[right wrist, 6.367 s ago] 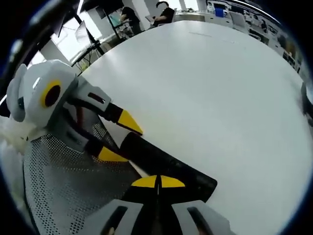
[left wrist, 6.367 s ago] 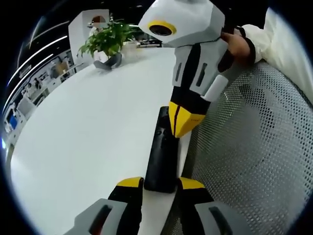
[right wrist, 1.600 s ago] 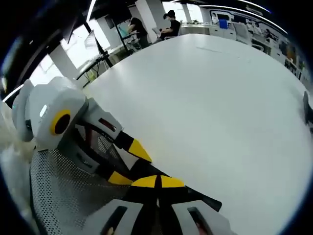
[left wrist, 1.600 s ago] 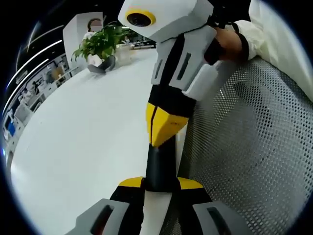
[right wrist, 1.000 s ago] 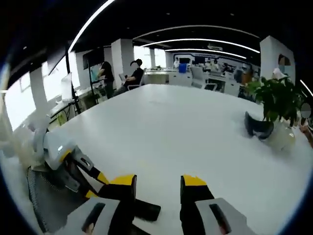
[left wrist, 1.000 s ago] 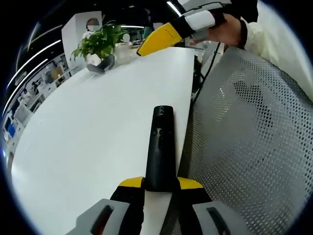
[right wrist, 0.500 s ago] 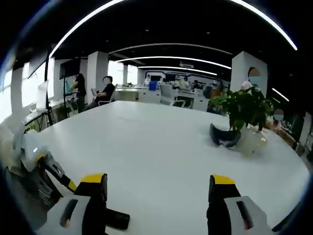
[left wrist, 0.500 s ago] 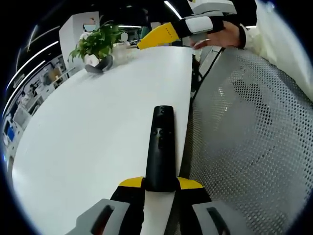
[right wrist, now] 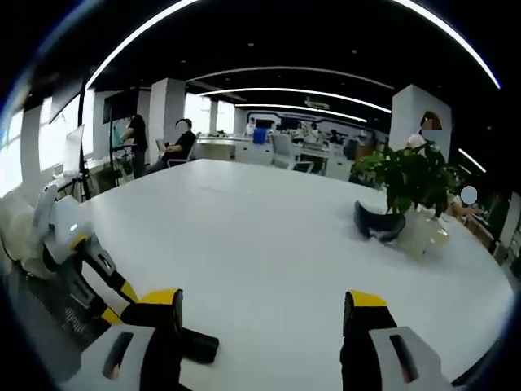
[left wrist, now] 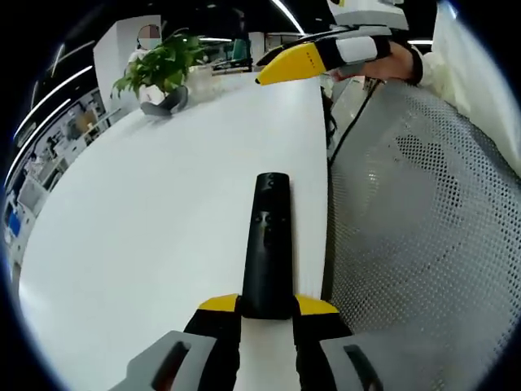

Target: Press the specified remote control buttons in sequence, fully releasing each button before pressing the next.

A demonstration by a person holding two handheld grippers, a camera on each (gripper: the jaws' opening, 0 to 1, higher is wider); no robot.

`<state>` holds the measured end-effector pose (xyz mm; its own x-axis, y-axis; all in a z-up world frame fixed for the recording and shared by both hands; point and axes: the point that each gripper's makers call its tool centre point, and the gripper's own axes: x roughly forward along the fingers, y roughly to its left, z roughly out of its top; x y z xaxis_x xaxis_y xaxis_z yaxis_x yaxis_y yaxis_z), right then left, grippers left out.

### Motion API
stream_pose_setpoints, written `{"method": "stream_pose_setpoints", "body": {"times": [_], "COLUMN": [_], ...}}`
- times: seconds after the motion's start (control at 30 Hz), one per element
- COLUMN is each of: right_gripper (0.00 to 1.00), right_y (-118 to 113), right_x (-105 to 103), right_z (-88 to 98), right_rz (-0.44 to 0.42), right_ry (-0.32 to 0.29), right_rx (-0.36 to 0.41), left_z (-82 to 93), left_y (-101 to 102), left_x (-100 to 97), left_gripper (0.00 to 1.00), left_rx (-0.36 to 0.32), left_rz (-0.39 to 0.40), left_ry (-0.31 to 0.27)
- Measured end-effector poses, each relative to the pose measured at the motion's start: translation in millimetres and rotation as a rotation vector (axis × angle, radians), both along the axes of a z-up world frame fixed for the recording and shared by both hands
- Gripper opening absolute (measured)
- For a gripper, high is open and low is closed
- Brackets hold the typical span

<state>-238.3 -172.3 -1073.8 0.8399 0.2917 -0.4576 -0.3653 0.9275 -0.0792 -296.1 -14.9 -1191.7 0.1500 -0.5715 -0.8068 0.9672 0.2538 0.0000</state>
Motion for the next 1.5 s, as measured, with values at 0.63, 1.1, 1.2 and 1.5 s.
{"method": "stream_pose_setpoints", "body": {"times": [0.63,1.1,1.2,1.5], "right_gripper": [0.78,0.76,0.76,0.76], "right_y": [0.6,-2.1,-3.3,-6.3], "right_x": [-1.0,-0.7,-0.5,-0.9], "right_z": [-6.2,-8.7,-8.6,-10.9], "right_rz": [0.007,-0.006,-0.011,-0.023], "right_ry": [0.028,0.041,0.040,0.051], "right_rx": [-0.013,-0.024,-0.021,-0.030], "left_z": [1.1,-0.3,0.2,0.2], "left_y": [1.2,6.1,6.8,10.1], "left_x": [45.9,86.3,95.7,129.6], "left_gripper": [0.23,0.23,0.23,0.23], "left_rx": [0.029,0.051,0.054,0.083], "left_rz": [-0.020,-0.037,-0.041,-0.051], "left_ry": [-0.003,-0.027,-0.029,-0.057]}}
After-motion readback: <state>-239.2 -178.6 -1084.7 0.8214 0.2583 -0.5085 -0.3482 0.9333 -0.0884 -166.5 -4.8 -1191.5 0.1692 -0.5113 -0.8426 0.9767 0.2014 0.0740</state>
